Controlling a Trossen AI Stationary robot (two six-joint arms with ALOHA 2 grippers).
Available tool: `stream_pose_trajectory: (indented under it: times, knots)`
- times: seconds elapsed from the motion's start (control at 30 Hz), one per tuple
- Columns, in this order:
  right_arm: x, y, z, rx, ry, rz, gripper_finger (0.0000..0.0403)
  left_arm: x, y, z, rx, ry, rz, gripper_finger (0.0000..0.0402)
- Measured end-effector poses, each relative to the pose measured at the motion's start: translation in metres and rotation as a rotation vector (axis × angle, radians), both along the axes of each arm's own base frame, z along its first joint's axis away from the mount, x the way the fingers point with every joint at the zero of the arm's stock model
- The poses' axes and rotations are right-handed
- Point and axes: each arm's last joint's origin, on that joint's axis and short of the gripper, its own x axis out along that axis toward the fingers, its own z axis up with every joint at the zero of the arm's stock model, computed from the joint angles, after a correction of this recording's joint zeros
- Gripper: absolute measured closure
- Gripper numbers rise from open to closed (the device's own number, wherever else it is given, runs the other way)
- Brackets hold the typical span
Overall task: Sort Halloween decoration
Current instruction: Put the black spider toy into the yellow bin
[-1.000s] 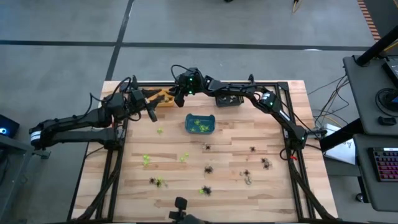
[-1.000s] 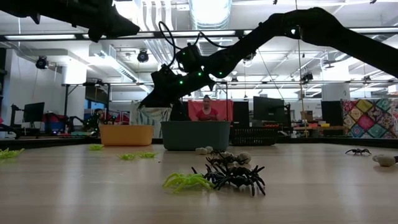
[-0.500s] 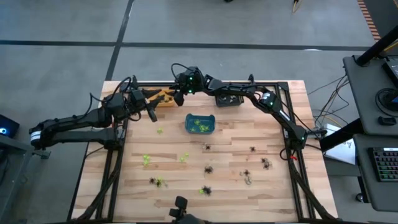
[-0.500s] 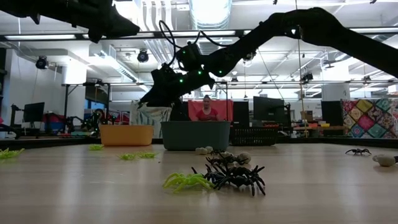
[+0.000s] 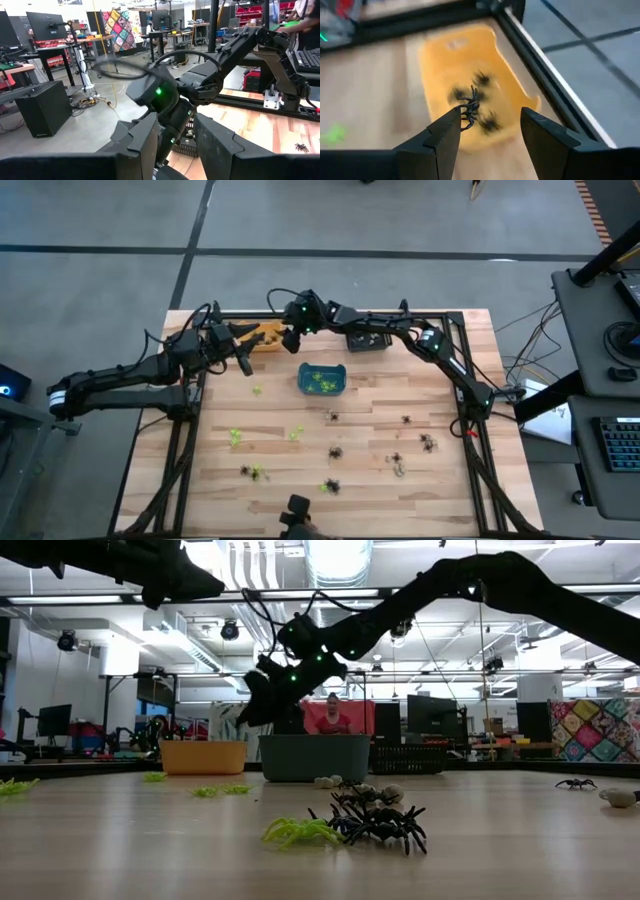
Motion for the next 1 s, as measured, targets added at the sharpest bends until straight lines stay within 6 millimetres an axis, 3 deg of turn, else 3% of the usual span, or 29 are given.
stream_pose_trajectory:
  times: [0.1, 0.2, 0.27, 0.37, 0.53, 0.77, 1.0]
  knots:
    - [0.001, 0.003, 0.007, 0.028, -0.016, 0.106, 0.0207, 0.0, 0.0, 0.0, -0.001, -0.001, 0.0, 0.029]
    - [0.001, 0.001, 0.009, 0.023, 0.011, 0.011, 0.0208, 0.0, 0.0, 0.0, -0.007, -0.003, 0.0, 0.029]
    - [0.001, 0.002, 0.009, 0.075, -0.011, 0.094, 0.0208, 0.001, 0.0, -0.001, -0.008, 0.002, 0.001, 0.029]
    - [0.003, 0.003, 0.011, 0.058, -0.014, 0.065, 0.0209, 0.003, 0.002, -0.004, -0.014, 0.024, 0.047, 0.029]
    - [-0.001, 0.0, 0.015, 0.098, -0.055, 0.228, 0.0209, 0.006, 0.006, -0.023, -0.039, 0.21, 0.141, 0.029]
    - [-0.008, -0.012, 0.052, 0.0, -0.216, 0.273, 0.0209, 0.015, 0.008, -0.048, -0.066, 0.44, 0.109, 0.029]
    - [-0.007, -0.011, 0.046, -0.022, -0.194, 0.3, 0.0209, 0.02, 0.01, -0.056, 0.006, 0.557, 0.086, 0.029]
